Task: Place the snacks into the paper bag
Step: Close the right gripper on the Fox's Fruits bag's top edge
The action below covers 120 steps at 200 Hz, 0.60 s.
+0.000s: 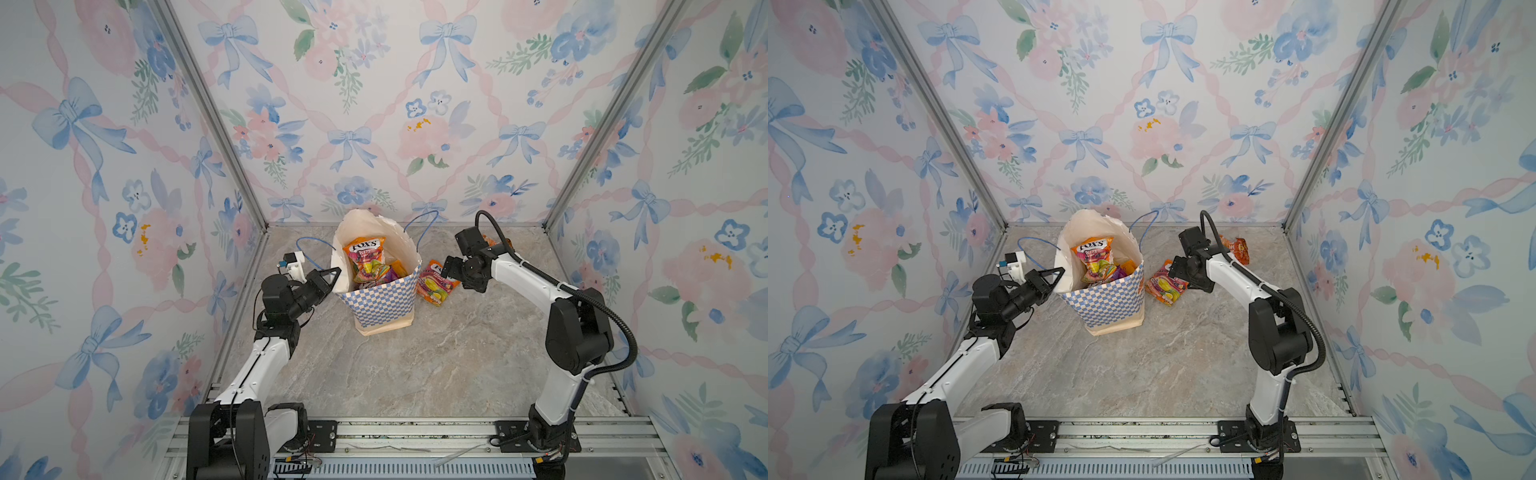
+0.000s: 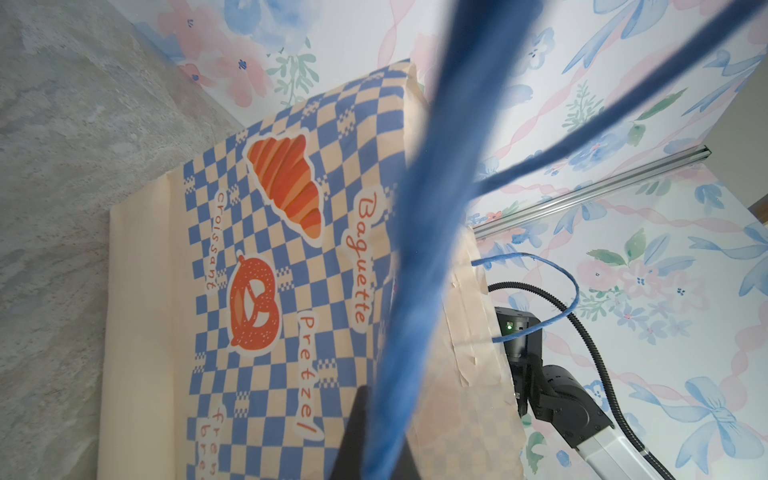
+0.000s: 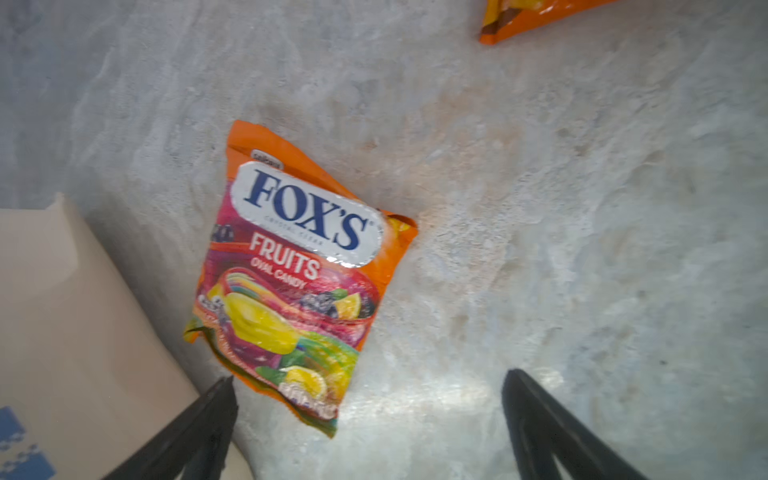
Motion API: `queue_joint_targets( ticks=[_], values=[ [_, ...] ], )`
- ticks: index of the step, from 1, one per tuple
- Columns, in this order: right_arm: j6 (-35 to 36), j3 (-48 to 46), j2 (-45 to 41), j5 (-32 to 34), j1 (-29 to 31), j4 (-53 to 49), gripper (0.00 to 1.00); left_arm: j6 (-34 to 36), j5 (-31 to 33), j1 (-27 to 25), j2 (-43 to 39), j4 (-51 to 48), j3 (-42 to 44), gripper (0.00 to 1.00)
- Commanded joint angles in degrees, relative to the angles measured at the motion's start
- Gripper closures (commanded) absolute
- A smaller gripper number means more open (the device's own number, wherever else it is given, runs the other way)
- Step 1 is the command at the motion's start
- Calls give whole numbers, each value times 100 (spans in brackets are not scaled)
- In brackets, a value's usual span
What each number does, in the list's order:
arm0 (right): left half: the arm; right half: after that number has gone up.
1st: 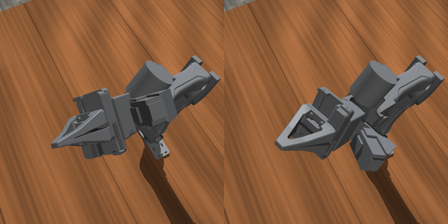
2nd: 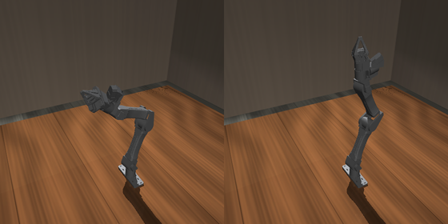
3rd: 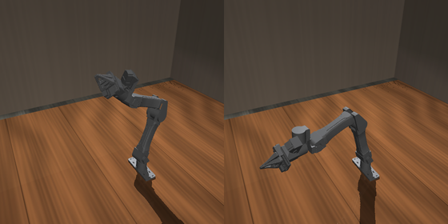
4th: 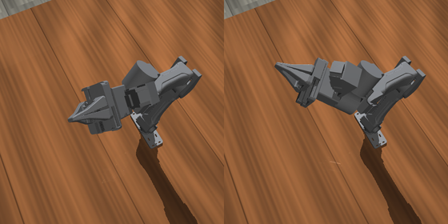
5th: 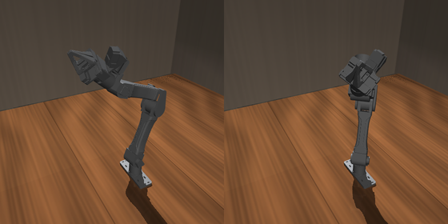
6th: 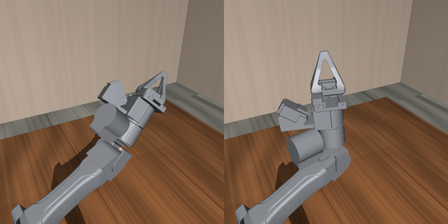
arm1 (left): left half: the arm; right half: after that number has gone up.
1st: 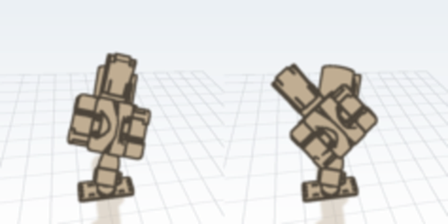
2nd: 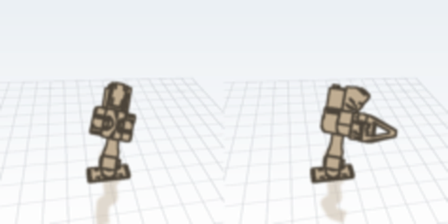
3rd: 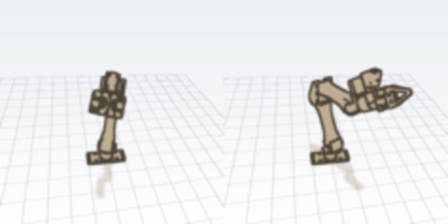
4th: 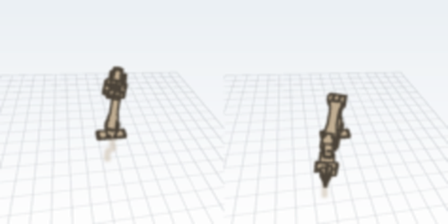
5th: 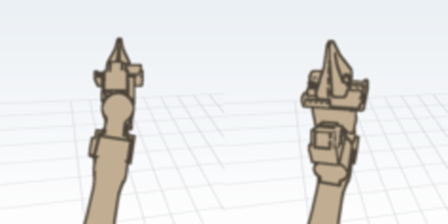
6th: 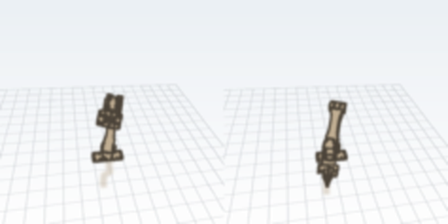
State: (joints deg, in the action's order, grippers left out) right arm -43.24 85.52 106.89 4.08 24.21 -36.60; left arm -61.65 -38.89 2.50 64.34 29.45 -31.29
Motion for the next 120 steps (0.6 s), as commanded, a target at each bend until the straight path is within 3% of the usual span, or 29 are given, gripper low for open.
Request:
queue_joint_targets(
  ticks=[1, 70, 120],
  values=[
    [-937, 190, 263, -214, 236, 494, 4, 71, -228, 50, 27, 127, -4, 100],
    [-1749, 784, 1177, 67, 453, 206, 3, 188, -310, 43, 53, 123, 22, 100],
    [-1879, 1131, 1619, 308, 454, -131, 3, 255, -358, 40, 79, 127, 60, 100]
  ],
)
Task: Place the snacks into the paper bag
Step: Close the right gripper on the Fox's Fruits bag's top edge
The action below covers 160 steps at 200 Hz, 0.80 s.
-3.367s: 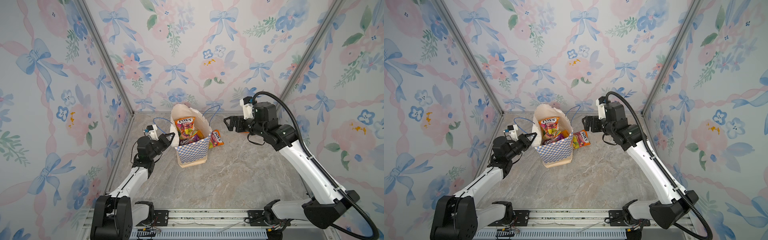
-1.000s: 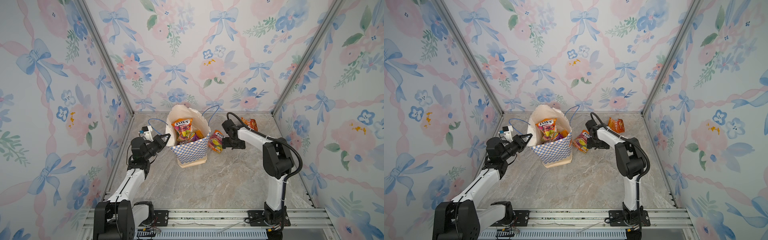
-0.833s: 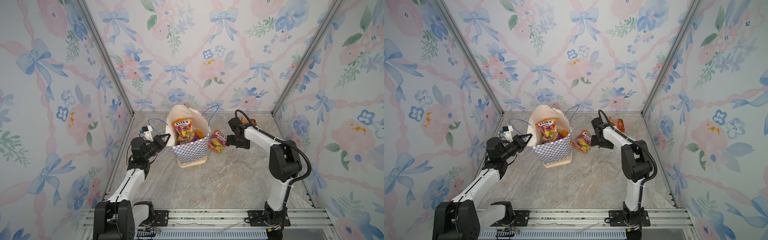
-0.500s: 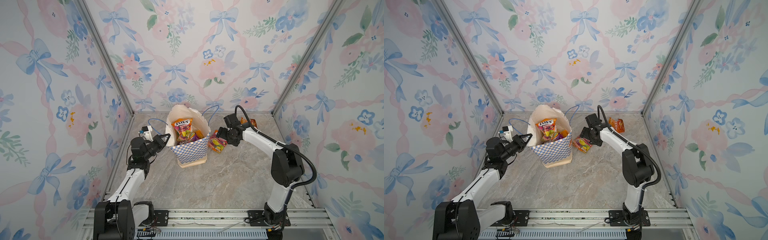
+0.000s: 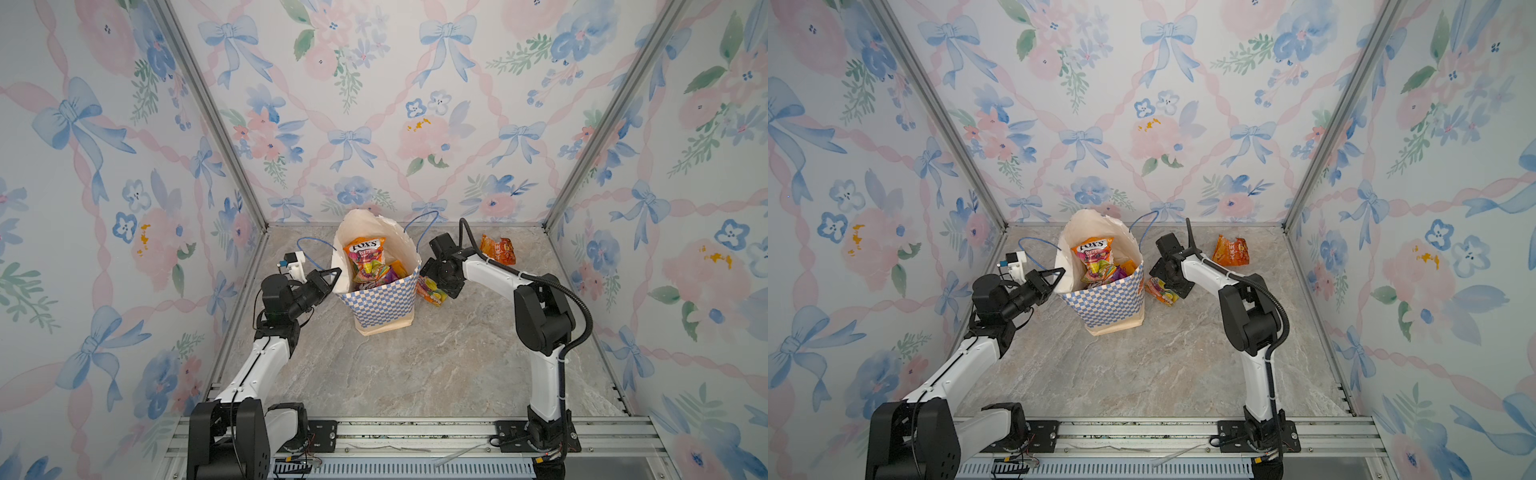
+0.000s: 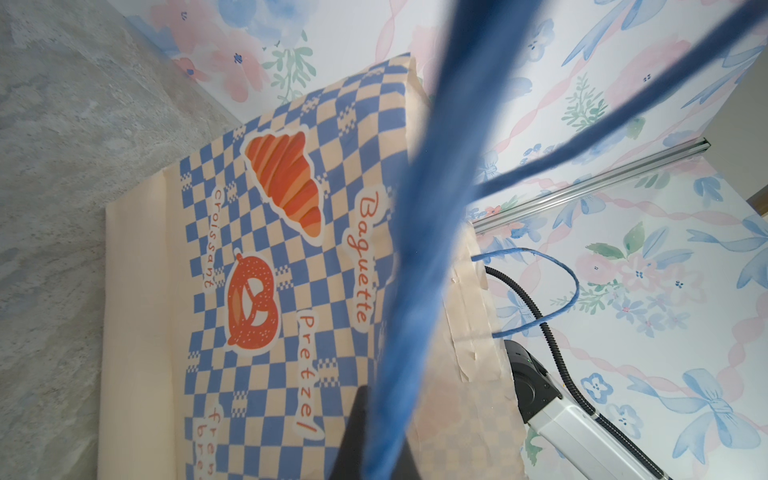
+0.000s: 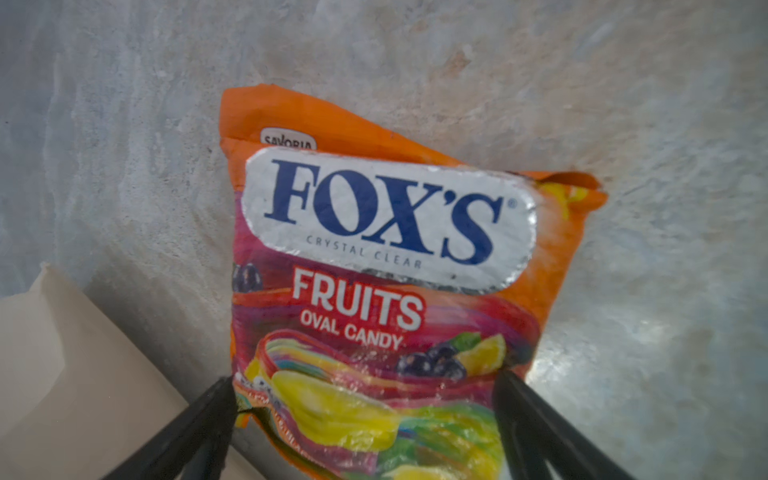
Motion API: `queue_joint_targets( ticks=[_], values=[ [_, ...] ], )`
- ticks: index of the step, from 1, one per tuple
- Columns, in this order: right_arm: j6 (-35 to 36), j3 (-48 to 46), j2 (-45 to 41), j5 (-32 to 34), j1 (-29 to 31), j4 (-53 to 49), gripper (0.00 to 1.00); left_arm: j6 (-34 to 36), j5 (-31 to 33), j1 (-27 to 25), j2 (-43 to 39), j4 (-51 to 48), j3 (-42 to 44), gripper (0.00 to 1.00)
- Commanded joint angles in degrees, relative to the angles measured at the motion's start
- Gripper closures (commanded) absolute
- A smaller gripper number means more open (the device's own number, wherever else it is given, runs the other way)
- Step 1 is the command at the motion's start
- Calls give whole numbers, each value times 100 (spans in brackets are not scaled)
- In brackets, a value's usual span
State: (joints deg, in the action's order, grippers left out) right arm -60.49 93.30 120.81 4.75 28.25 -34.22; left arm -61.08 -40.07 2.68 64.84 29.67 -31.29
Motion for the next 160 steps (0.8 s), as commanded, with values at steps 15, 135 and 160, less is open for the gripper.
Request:
queue_joint_targets(
  ticks=[15, 135, 160],
  values=[
    [-141, 481, 386, 246, 50, -506, 3, 219, -245, 22, 30, 102, 66, 100],
    [537, -165, 679, 184, -132, -1159, 3, 229, -221, 25, 37, 106, 77, 100],
    [688, -192, 707, 105, -181, -1132, 3, 219, -229, 23, 51, 103, 62, 100]
  ],
)
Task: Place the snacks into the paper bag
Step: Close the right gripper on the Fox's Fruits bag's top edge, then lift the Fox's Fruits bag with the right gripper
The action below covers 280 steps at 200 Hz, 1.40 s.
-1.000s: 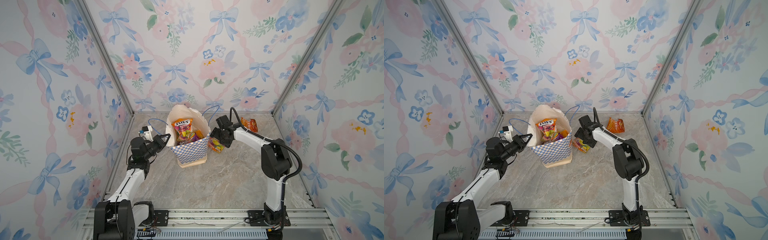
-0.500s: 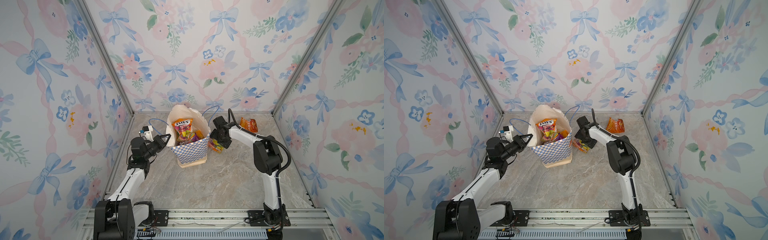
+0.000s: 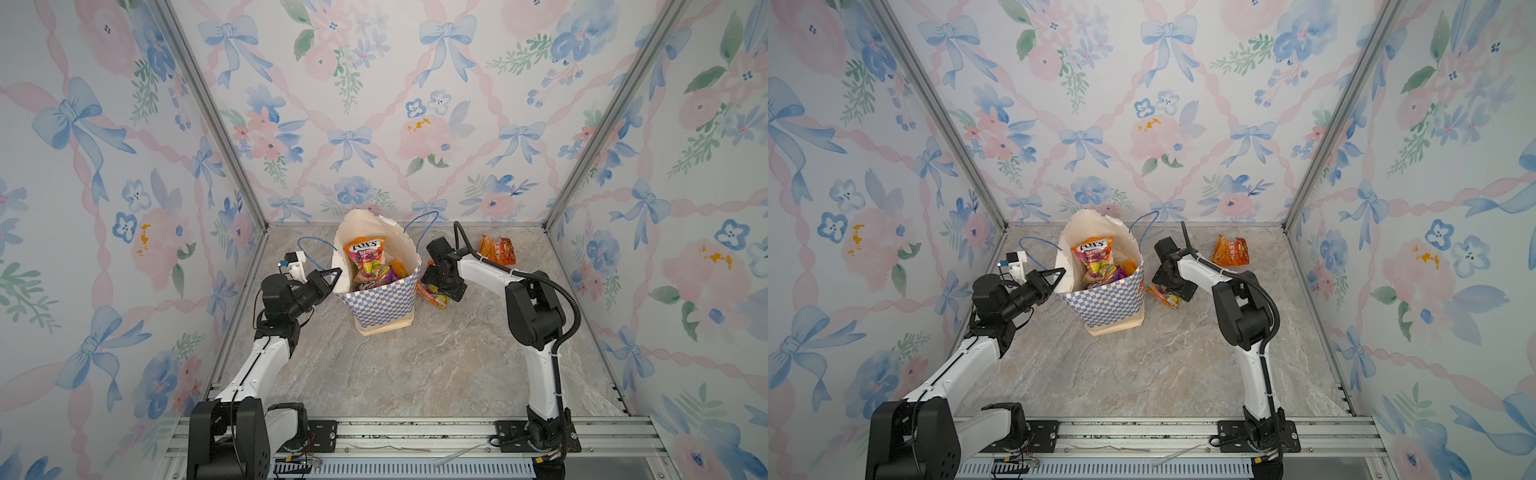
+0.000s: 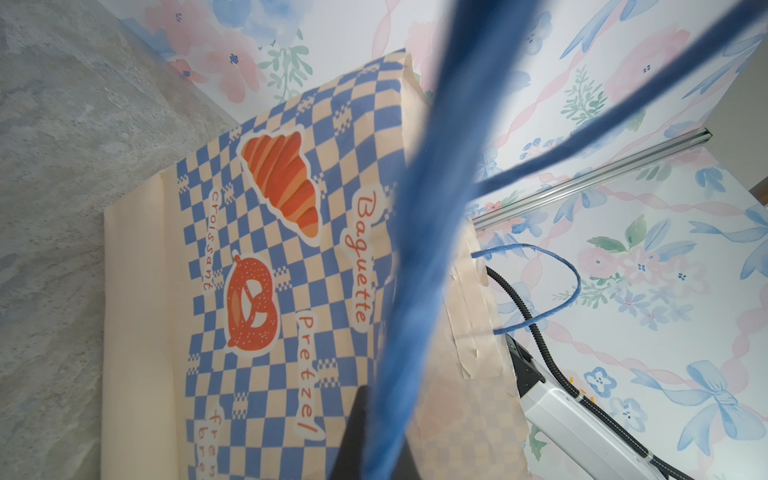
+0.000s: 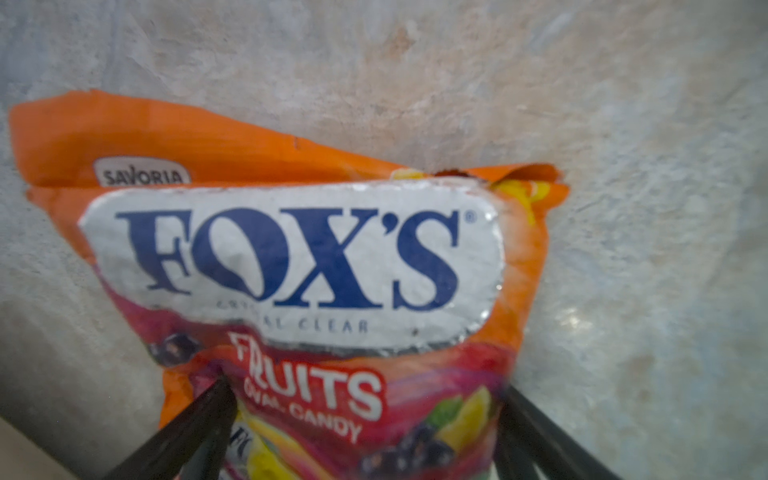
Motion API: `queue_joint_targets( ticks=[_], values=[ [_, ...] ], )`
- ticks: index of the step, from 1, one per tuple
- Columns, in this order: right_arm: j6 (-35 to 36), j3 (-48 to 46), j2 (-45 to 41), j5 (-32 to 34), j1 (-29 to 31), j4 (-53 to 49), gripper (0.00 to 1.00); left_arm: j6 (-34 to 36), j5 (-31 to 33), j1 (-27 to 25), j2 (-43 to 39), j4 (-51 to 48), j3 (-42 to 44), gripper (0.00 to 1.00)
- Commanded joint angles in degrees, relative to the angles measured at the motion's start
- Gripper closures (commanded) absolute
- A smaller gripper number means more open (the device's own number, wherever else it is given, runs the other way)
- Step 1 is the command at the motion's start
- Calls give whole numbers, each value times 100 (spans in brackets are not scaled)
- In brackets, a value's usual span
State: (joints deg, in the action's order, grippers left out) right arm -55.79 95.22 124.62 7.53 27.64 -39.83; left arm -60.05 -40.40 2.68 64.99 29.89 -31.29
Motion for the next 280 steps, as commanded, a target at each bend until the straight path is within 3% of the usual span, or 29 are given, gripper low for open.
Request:
queue_joint_targets(
  ticks=[1, 14, 31, 55, 68, 84, 116, 162, 225, 280],
  values=[
    [222, -383, 327, -173, -119, -566, 3, 117, -196, 23, 38, 80, 62, 100],
    [287, -406, 310, -198, -143, -511, 0, 108, -185, 22, 18, 75, 62, 100],
    [383, -441, 241, -217, -159, -406, 9, 108, -171, 24, 0, 78, 71, 100],
    [498, -666, 58, -344, -226, -78, 52, 99, -161, 22, -21, 74, 92, 100],
    [508, -870, -89, -448, -282, 184, 81, 90, -165, 27, -27, 78, 97, 100],
    [549, -1168, -324, -547, -350, 583, 100, 71, -177, 23, -38, 75, 88, 100],
    [752, -1546, -922, -554, -446, 1004, 100, 31, -211, 20, -32, 78, 59, 100],
    [1140, -1399, -1979, -47, -528, 584, 100, -28, -268, -10, 21, 78, -53, 100],
    [1961, 470, -2951, 168, -441, -165, 100, -146, -120, -229, -34, 98, -167, 100],
    [2932, 1746, -3307, 1039, 665, 78, 100, -209, 39, -408, 18, 158, -185, 100]
  ],
)
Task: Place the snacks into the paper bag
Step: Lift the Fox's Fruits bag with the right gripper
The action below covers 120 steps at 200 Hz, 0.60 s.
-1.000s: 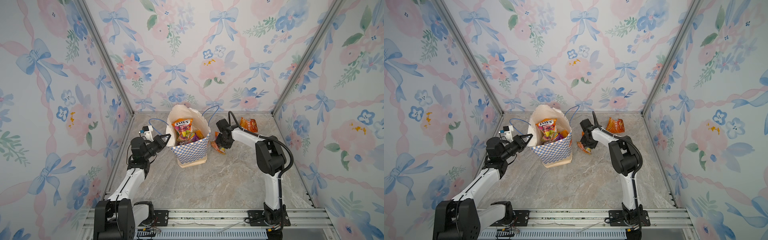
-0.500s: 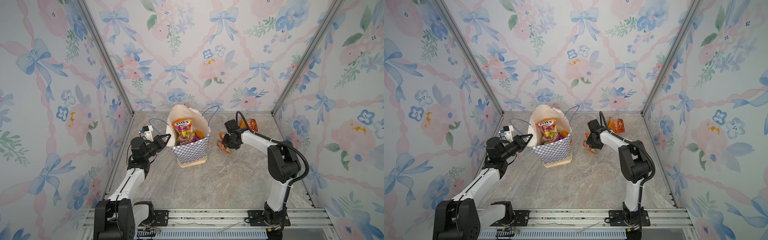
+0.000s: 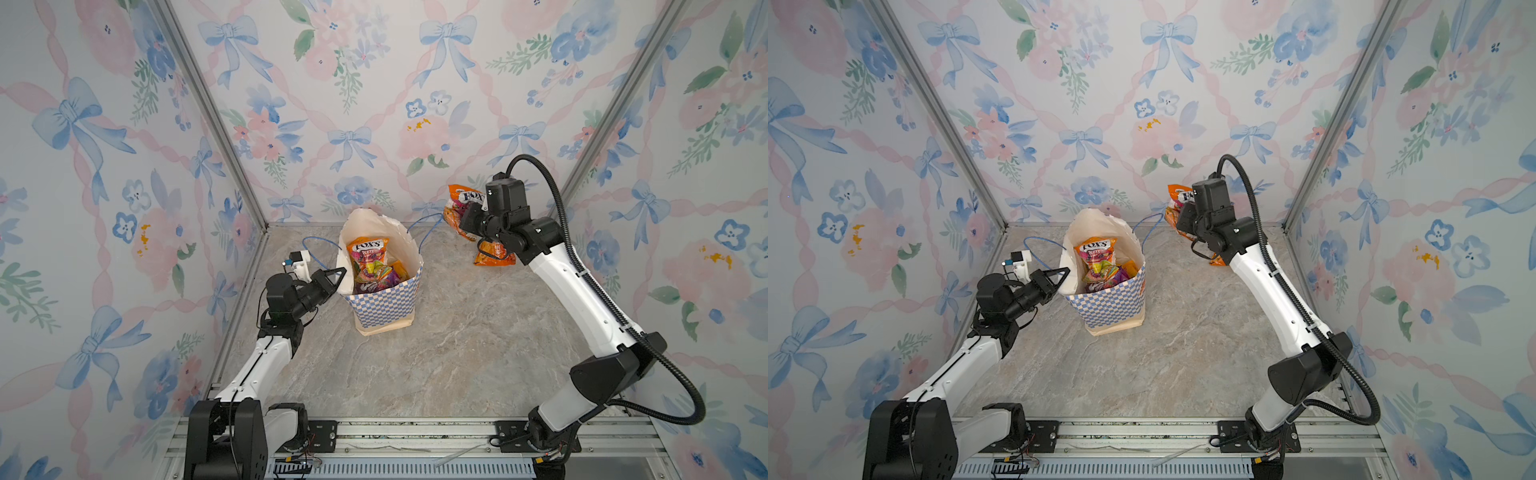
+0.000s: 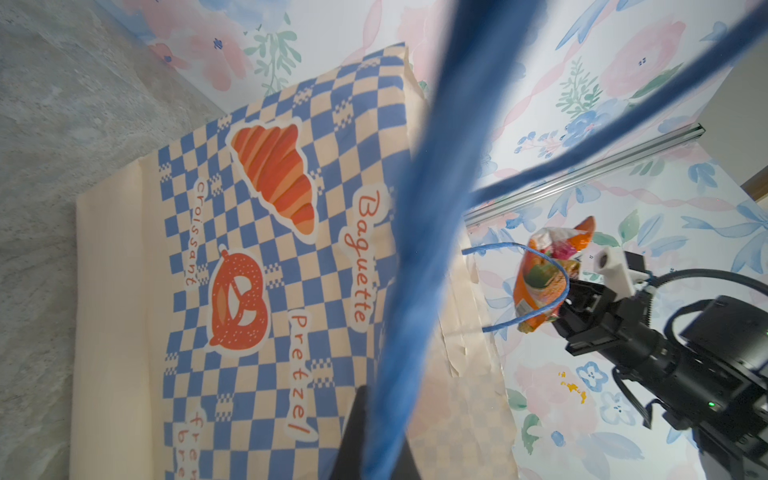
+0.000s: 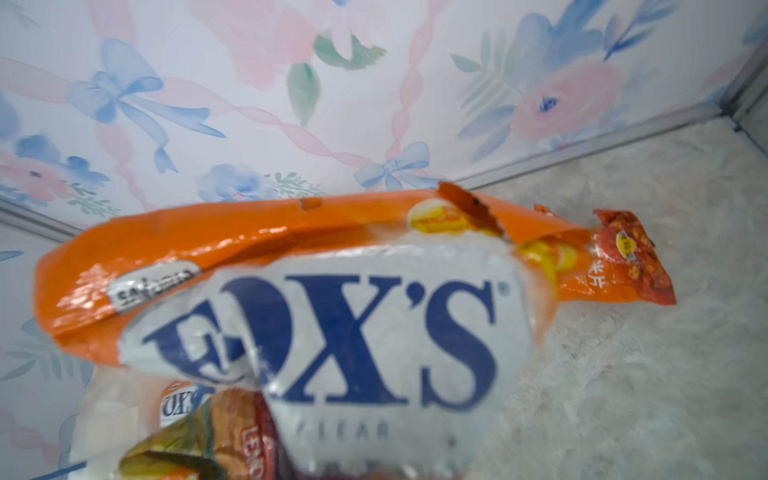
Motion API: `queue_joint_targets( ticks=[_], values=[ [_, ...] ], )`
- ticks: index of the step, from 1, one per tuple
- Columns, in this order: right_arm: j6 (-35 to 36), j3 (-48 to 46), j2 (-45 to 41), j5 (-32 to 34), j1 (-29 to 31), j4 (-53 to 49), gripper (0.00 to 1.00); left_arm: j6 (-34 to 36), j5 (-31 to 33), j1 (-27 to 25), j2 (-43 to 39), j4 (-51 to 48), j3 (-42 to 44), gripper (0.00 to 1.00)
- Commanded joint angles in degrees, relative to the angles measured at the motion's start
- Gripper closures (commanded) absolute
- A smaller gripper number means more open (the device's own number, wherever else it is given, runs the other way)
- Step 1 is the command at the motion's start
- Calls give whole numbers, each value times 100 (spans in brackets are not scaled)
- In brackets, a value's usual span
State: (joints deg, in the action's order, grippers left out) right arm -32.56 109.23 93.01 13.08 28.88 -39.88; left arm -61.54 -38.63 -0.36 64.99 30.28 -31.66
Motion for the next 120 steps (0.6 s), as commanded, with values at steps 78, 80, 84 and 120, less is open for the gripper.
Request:
queue_joint_targets(
  ticks=[78, 80, 84, 120],
  values=[
    [1710, 1766, 888, 428, 1694, 65, 100, -60, -81, -236, 111, 157, -191, 100],
    [1747, 1847, 956, 391, 1713, 21, 100, -60, -82, -236, 110, 161, -191, 100],
    [1782, 1966, 1061, 377, 1744, -42, 100, -60, -75, -236, 110, 162, -191, 100],
    [1853, 3109, 2027, 280, 1884, -792, 100, -68, -63, -245, 106, 174, -176, 100]
  ],
)
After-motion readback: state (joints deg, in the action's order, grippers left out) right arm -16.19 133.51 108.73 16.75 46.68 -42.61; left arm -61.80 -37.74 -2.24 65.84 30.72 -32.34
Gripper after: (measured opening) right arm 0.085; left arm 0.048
